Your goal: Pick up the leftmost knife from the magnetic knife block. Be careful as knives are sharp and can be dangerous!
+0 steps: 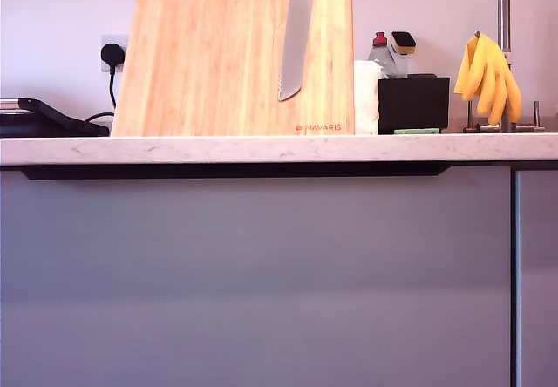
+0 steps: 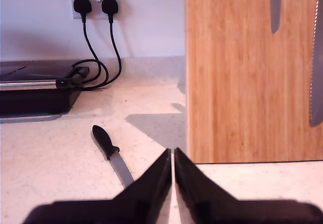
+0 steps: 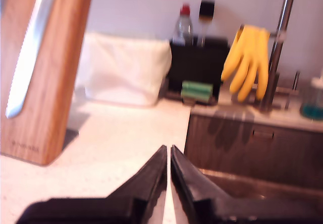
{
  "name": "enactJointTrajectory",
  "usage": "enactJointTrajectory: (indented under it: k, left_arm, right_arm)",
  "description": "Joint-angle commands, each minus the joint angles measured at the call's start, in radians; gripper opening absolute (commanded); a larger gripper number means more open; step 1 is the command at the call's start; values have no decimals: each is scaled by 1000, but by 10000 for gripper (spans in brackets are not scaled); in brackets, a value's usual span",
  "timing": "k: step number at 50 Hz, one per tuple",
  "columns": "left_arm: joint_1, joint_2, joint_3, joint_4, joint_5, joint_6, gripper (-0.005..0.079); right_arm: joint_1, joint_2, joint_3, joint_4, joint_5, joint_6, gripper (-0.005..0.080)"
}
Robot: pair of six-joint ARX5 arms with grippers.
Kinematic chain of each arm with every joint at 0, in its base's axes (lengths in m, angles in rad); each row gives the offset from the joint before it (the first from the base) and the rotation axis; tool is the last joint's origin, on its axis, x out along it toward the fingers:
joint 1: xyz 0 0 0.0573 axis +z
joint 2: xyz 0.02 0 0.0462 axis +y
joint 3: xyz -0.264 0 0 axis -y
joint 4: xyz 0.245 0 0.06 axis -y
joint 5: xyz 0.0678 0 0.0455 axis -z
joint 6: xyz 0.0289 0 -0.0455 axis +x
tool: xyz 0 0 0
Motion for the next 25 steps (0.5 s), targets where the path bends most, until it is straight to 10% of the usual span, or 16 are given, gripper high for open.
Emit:
enactJointTrajectory:
  k: [1,25]
  left_arm:
    - [-4,-12,-26,8,-1,4,-24]
    - [-8,-105,-203,53,-28,24,-24]
  right_arm:
    - [0,-24,-45,10,1,6,-7]
    - [0,-141,-185,-45,-18,-18,-7]
